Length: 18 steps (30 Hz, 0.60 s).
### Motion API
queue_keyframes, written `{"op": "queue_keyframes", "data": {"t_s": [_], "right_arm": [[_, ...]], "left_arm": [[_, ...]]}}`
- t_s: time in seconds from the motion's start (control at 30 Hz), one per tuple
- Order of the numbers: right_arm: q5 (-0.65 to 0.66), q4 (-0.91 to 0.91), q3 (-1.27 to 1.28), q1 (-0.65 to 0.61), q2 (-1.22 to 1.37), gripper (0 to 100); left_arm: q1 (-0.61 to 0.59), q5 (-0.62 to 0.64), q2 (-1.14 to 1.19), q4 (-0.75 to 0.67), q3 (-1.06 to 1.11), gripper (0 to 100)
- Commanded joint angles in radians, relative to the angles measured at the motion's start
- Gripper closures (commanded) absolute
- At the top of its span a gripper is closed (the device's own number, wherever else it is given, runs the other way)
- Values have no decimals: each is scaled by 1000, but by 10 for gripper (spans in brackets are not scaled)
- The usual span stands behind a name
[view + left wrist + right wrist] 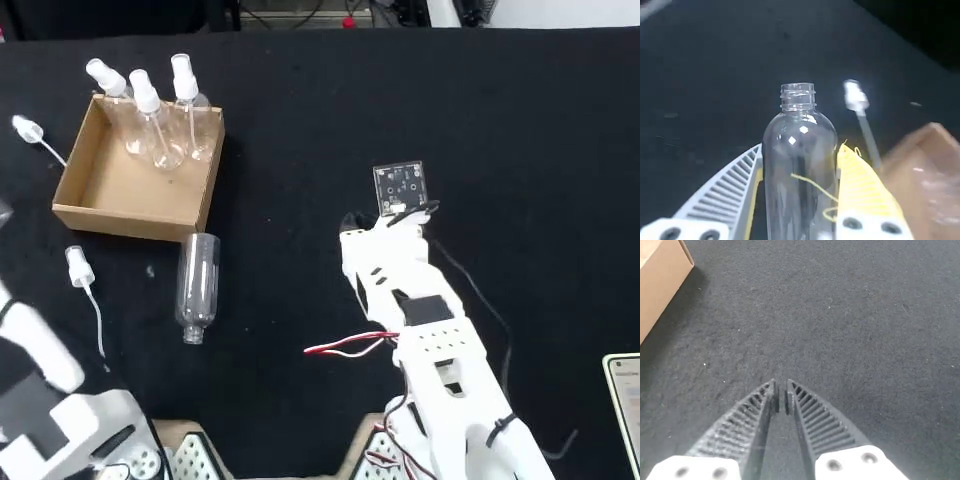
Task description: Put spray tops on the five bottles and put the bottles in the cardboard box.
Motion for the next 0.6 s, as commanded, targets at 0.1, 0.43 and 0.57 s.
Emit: {"op": "queue_keyframes", "data": {"t_s": [0.1, 0.43, 0.57], "right_arm": [[-3, -20, -4, 14, 1, 967], [-3, -20, -4, 17, 2, 966], [-3, -20, -4, 14, 2, 966]], "left_arm": [[-160, -186, -49, -8, 84, 855], [-174, -109, -55, -338, 429, 852], [-180, -149, -60, -755, 696, 852]]}}
